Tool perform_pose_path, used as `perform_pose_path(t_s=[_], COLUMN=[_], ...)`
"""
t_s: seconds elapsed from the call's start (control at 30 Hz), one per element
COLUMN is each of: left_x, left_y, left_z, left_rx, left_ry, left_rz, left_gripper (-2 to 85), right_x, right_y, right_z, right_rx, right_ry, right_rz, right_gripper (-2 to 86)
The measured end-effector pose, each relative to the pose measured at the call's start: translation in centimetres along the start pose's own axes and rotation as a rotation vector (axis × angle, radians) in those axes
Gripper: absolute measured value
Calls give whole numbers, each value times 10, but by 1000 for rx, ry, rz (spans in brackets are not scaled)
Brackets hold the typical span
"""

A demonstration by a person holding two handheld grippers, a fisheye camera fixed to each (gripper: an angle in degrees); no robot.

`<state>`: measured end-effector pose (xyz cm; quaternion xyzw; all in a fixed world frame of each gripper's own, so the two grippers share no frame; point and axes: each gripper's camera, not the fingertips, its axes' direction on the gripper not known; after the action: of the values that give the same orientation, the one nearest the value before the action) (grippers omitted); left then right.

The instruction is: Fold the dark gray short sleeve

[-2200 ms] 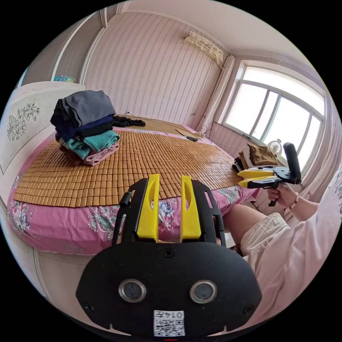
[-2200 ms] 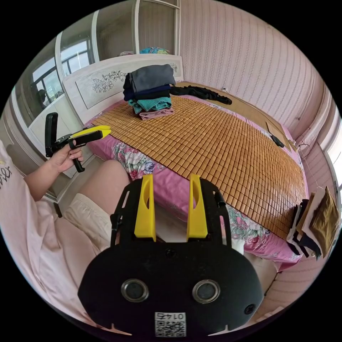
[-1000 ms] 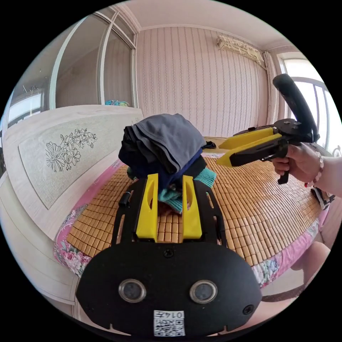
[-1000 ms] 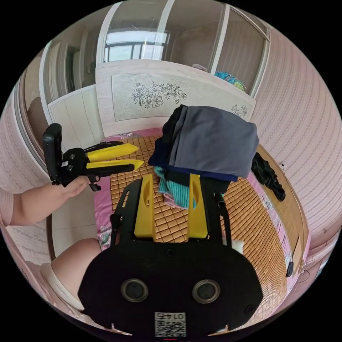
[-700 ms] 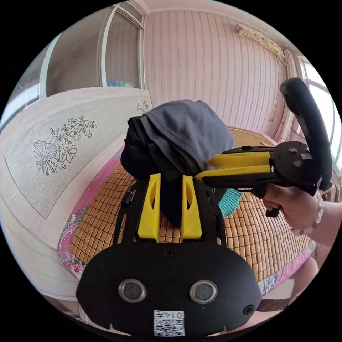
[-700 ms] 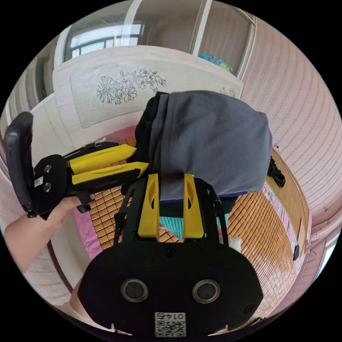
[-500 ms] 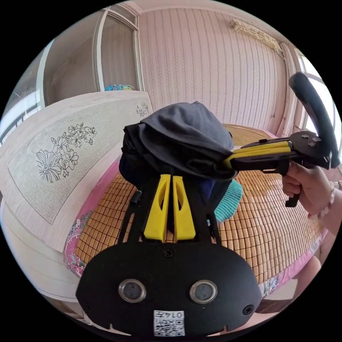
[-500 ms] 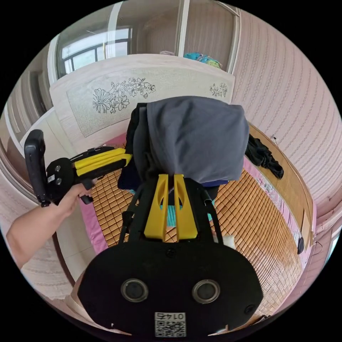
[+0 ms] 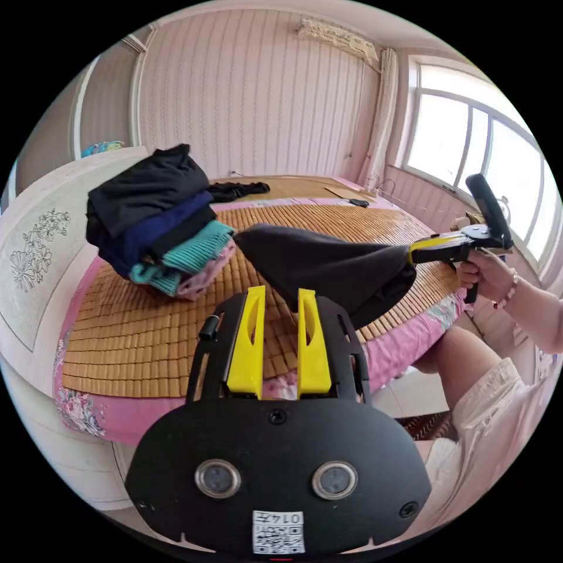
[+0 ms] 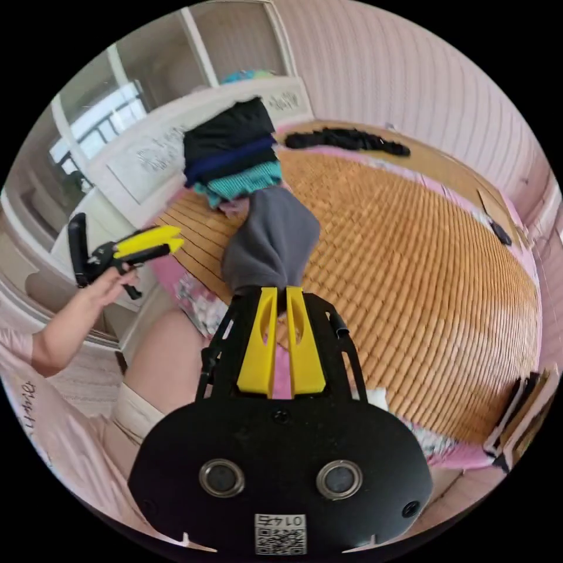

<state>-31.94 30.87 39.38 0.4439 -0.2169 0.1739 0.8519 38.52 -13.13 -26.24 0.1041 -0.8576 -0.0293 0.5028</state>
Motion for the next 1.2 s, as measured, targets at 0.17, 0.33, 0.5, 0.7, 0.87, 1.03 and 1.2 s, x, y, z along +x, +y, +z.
perform_pose_path(t_s=[0.17, 0.33, 0.5, 0.7, 0.87, 1.03, 1.2], left_x=[39, 58, 74, 84, 101, 111, 109], left_y=[13, 12, 10, 16, 4, -3, -2], left_z=[42, 59, 57, 63, 85, 126, 120], left_rx=[-174, -242, -269, -397, -416, -557, -546], left_ry=[199, 199, 178, 244, 210, 175, 205], left_rz=[-34, -19, -48, -52, -35, -114, -201], left_gripper=[85, 88, 88, 98, 103, 84, 15], right_x=[48, 13, -41, 12, 78, 126, 156], right_y=[91, 75, 50, 51, 84, 117, 145], right_z=[21, 0, 48, 7, -86, -137, -193], right_rx=[-185, -94, -238, -248, -124, -94, -3], right_ry=[68, 39, -56, -121, -148, -177, -219], right_rz=[190, -13, -215, -48, 91, 249, 315], right_gripper=[49, 108, 104, 14, 7, 5, 1])
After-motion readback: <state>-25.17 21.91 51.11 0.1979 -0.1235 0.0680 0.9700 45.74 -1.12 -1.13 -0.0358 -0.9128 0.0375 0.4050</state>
